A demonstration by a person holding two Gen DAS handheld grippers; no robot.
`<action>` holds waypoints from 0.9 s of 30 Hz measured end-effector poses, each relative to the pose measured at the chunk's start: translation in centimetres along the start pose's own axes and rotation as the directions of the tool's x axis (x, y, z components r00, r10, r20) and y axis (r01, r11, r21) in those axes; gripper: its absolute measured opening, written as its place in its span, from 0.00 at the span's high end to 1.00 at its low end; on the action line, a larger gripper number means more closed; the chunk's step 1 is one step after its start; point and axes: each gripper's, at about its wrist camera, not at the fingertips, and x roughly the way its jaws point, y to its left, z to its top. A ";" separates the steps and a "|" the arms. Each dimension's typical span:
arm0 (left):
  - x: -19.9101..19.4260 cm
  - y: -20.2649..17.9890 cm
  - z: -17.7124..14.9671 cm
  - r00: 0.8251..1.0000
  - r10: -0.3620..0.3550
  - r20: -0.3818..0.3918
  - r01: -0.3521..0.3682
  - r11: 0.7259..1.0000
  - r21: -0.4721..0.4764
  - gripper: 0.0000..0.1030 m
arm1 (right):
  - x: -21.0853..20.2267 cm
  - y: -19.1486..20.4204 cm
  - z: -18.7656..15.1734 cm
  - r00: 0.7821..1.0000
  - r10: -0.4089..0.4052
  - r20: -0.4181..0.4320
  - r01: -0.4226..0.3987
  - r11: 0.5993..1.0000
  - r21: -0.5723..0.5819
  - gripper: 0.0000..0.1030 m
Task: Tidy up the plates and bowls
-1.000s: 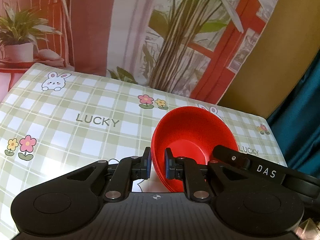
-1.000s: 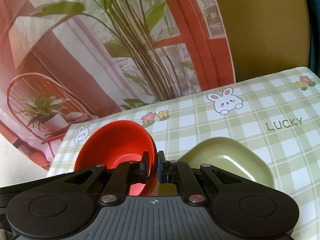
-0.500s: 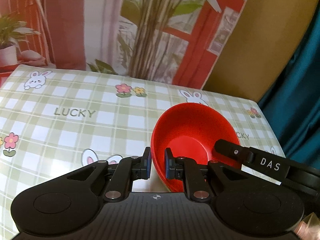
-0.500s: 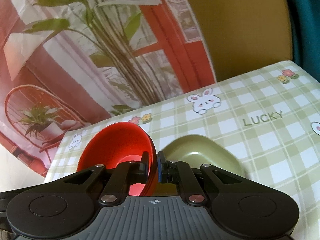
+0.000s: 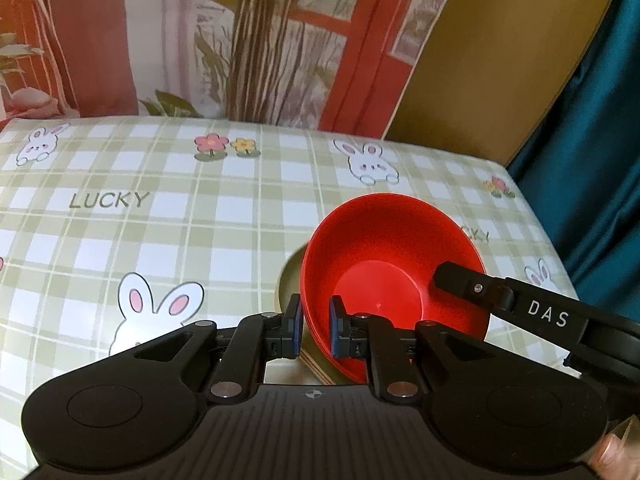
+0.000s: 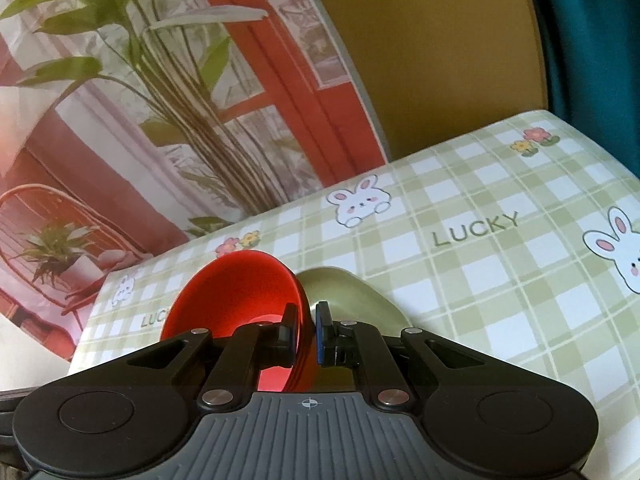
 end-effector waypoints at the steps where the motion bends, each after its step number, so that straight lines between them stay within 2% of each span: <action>1: 0.2 0.0 -0.1 1.000 0.001 -0.007 -0.001 1.000 0.002 0.86 | 0.1 -0.2 -0.1 1.000 -0.003 -0.004 0.003 1.000 0.002 0.92; 12: 1.4 -0.5 -0.7 0.999 0.003 -0.049 -0.002 1.000 0.030 0.86 | 0.6 -1.4 -0.8 1.000 -0.022 -0.021 0.023 1.000 0.018 0.92; 27: 1.8 -1.1 -1.2 0.999 -0.005 -0.047 0.008 0.998 0.069 0.86 | 0.7 -2.6 -1.9 0.998 -0.041 -0.044 0.042 0.999 0.016 0.93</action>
